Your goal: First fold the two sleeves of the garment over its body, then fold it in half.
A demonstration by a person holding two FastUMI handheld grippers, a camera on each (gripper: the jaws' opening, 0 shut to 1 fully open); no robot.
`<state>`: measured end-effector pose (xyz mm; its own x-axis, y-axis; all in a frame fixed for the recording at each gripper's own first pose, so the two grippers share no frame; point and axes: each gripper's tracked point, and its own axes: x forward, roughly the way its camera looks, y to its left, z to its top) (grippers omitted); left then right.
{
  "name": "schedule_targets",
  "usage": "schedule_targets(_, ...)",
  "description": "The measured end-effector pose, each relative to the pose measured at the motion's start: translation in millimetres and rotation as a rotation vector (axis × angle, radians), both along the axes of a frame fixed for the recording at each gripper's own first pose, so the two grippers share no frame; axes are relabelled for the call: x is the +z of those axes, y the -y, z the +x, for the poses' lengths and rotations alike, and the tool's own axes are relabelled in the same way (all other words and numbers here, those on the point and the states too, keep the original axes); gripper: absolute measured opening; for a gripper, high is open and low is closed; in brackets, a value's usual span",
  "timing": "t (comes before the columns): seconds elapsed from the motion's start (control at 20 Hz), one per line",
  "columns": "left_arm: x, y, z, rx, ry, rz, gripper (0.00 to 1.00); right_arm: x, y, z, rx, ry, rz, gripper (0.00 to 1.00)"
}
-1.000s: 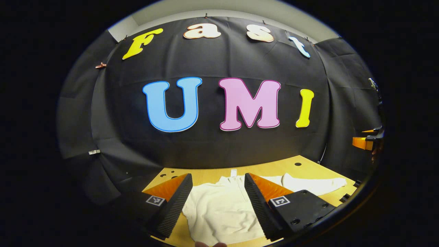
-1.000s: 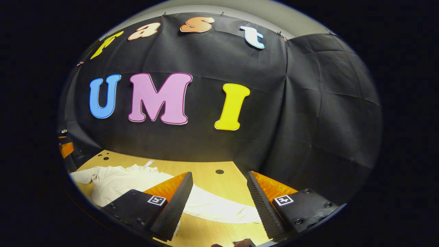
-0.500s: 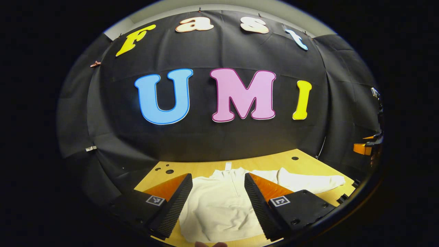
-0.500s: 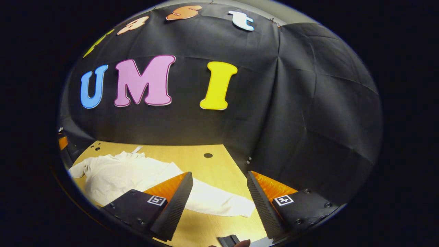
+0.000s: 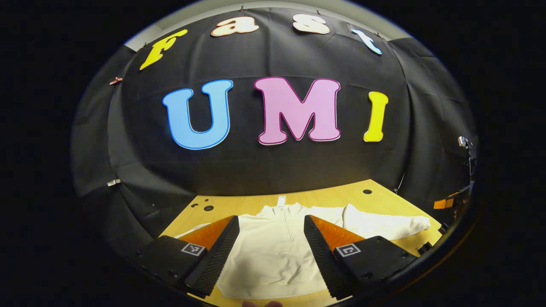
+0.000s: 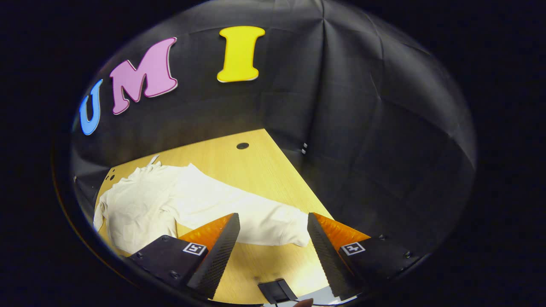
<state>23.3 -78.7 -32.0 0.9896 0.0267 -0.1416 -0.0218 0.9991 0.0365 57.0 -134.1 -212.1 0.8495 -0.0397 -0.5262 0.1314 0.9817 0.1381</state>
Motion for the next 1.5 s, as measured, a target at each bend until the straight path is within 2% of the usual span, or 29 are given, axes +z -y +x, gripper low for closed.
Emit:
schedule_targets(0.4, -11, 16, -9, 0.070, -0.048, 0.034, 0.95, -85, 24, 32, 0.027, -0.168, 0.013, 0.98)
schedule_targets(0.65, -29, 23, -16, 0.112, -0.099, -0.002, 0.95, -126, 30, 45, 0.026, -0.254, 0.038, 0.98)
schedule_targets(0.95, -32, 9, -22, 0.167, -0.113, -0.006, 0.95, -137, 27, 47, 0.058, -0.284, 0.015, 0.99)
schedule_targets(1.05, -34, 4, -23, 0.177, -0.118, -0.007, 0.95, -136, 24, 51, 0.087, -0.262, 0.012, 0.93)
schedule_targets(1.15, -34, -1, -23, 0.175, -0.118, -0.004, 0.95, -132, 17, 55, 0.091, -0.239, 0.021, 0.30)
schedule_targets(1.2, -33, -4, -23, 0.172, -0.114, -0.001, 0.95, -133, 16, 56, 0.090, -0.237, 0.013, 0.14)
schedule_targets(1.3, -34, -13, -22, 0.159, -0.106, -0.005, 0.95, -130, 14, 54, 0.089, -0.235, -0.008, 0.06)
schedule_targets(1.5, -33, -36, -13, 0.108, -0.095, -0.016, 0.95, -98, 14, 43, 0.023, -0.181, 0.000, 0.06)
